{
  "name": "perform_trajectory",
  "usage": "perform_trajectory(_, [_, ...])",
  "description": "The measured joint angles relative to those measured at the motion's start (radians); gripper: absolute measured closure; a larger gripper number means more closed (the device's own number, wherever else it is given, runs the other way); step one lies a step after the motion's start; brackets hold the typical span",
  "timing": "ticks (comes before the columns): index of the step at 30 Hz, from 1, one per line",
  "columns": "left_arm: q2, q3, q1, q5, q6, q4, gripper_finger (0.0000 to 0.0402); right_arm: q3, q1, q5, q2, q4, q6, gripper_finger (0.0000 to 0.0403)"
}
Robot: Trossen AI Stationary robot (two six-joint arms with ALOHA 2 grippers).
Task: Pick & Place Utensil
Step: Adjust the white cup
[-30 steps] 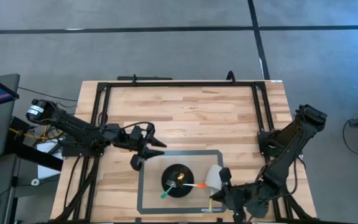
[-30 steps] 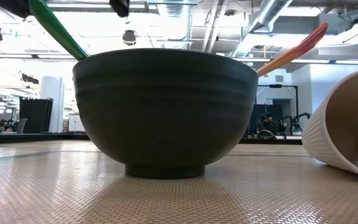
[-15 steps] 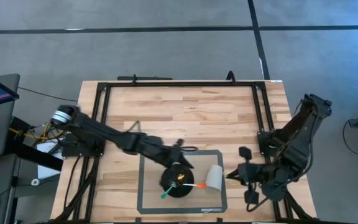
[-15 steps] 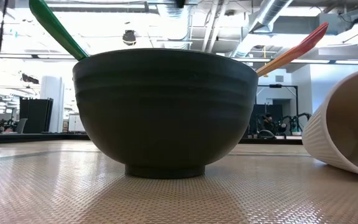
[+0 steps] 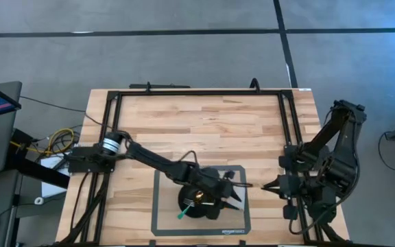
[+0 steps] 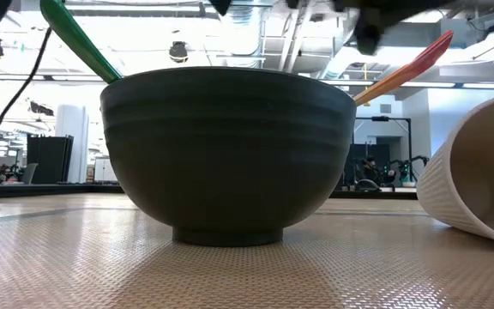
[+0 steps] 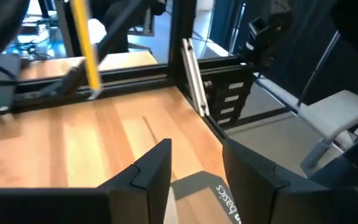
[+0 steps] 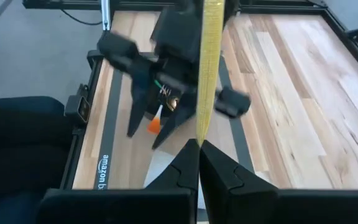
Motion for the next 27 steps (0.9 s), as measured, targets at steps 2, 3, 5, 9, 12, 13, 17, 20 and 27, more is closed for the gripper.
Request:
perform_trajectory(2, [0.038,0.034,-0.008,0.0,0.019,0.001,0.025,0.0,0.013,0.004,0.008,0.0,0.0,0.0403])
perform_trajectory(3, [0.051,0.051,-0.012,0.0,0.029,-0.002,0.0246,0.0,0.018,0.005,0.012,0.0,0.0,0.0403])
perform_trajectory(5, [0.077,0.094,-0.021,-0.011,0.061,0.008,0.024,0.0,0.023,0.009,0.018,-0.001,0.0,0.0403])
perform_trajectory(9, [0.109,0.18,-0.046,-0.046,0.128,-0.043,0.0232,-0.001,0.028,0.028,0.019,0.003,0.003,0.0403])
perform_trajectory(12, [0.11,0.25,-0.064,-0.115,0.175,-0.224,0.0228,-0.001,0.028,0.041,0.019,0.007,0.005,0.0403])
perform_trajectory(13, [0.105,0.273,-0.07,-0.157,0.18,-0.285,0.0228,-0.001,0.027,0.047,0.019,0.007,0.015,0.0403])
perform_trajectory(17, [0.09,0.327,-0.085,-0.257,0.177,-0.423,0.0231,-0.001,0.027,0.049,0.019,0.008,0.052,0.0403])
perform_trajectory(20, [0.097,0.325,-0.108,-0.275,0.176,-0.434,0.0231,-0.001,0.027,0.051,0.019,0.009,0.076,0.0403])
perform_trajectory(27, [0.126,0.271,-0.143,-0.448,0.224,-0.436,0.0231,-0.008,0.027,0.082,0.02,0.052,0.159,0.0403])
